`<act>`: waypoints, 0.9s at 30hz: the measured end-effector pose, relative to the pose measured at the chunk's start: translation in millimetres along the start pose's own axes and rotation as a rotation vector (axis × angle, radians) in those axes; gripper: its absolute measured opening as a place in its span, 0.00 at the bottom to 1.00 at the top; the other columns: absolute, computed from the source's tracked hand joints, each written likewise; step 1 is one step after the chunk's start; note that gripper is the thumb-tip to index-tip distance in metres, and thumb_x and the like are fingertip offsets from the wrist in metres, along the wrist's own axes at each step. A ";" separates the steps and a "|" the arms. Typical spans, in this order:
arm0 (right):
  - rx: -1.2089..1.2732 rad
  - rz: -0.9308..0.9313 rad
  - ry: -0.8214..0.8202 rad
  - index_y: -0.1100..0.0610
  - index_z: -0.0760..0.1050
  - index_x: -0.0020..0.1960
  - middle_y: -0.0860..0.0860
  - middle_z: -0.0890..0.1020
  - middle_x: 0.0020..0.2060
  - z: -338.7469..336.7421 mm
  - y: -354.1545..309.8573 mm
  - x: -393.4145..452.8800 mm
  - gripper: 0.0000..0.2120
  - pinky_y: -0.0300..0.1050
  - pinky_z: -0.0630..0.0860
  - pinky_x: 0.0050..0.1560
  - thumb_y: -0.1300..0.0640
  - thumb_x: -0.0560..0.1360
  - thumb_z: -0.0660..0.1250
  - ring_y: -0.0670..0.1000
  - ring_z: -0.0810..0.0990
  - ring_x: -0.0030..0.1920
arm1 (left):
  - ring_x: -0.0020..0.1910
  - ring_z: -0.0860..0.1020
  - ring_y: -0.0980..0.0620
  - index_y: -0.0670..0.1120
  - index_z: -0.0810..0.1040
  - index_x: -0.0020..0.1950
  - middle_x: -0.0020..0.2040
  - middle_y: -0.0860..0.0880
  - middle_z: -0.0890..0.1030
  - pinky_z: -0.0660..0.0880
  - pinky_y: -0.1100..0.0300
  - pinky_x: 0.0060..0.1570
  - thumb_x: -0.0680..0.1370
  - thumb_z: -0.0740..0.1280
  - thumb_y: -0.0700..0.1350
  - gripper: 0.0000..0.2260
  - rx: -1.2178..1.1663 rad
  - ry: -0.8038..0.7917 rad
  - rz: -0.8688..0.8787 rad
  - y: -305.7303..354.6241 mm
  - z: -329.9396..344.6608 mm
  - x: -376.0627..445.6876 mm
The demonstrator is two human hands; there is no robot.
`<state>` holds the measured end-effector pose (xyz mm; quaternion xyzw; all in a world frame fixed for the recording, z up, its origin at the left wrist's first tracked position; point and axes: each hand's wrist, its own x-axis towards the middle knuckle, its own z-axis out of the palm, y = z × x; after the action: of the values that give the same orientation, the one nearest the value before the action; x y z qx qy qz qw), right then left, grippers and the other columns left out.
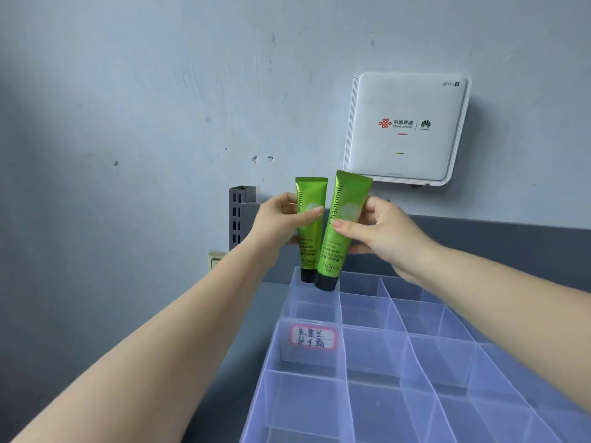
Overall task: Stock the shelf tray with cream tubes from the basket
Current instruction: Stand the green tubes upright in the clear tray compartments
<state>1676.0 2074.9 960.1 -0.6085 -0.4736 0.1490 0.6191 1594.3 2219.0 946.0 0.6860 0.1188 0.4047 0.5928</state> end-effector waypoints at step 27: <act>-0.484 0.085 -0.095 0.60 0.74 0.50 0.56 0.81 0.42 12.9 5.0 -11.5 0.12 0.52 0.81 0.48 0.59 0.71 0.73 0.54 0.81 0.44 | 0.50 0.79 0.47 0.43 0.78 0.58 0.52 0.45 0.81 0.74 0.52 0.55 0.69 0.68 0.43 0.17 0.144 -0.295 -0.245 -5.6 -34.7 -8.6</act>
<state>1662.2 2075.2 948.5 -0.7507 -0.4981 0.0856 0.4255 1566.4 2239.8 936.2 0.7588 0.1420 0.2151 0.5982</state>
